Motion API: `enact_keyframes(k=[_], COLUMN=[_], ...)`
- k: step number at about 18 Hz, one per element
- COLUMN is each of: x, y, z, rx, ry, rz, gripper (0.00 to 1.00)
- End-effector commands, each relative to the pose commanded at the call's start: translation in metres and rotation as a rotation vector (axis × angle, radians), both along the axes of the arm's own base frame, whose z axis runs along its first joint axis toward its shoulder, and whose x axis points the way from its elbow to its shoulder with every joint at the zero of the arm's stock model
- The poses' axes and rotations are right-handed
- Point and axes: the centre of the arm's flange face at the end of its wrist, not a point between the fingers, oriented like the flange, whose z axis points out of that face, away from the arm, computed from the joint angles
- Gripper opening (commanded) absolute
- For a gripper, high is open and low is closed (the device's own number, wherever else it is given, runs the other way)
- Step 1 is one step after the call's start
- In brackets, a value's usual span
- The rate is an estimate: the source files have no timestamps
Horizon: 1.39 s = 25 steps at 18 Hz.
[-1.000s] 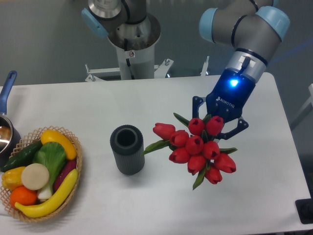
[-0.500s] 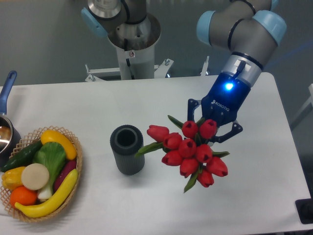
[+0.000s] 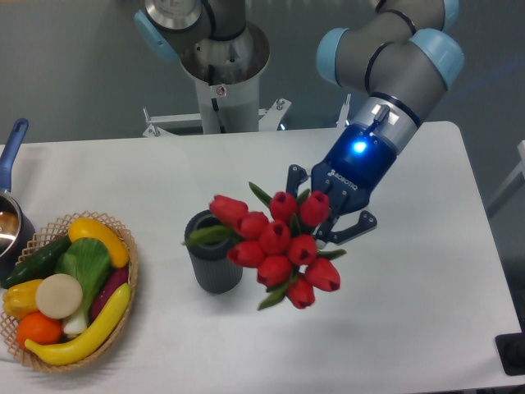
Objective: Insert the flowers into the vase
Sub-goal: 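Raise the tulips and position their stems above the vase opening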
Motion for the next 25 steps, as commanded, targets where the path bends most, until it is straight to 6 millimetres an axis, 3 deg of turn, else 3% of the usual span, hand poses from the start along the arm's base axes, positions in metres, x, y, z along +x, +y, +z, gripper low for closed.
enact_keyframes(k=[3,10,14,19,25], x=[0.014,0.069,0.088,0.103,0.108], y=[-0.010,-0.029,-0.035,-0.036,-0.028], z=[-0.005,0.009,0.013,0.005,-0.006], rx=[0.021,0.085,0.088,0.081,0.070], ry=[-0.009,-0.033,-0.030,-0.045,-0.070], rz=[-0.008,-0.044,-0.049,-0.061,-0.078], gripper=[0.33,0.33,0.33,0.33,0.33])
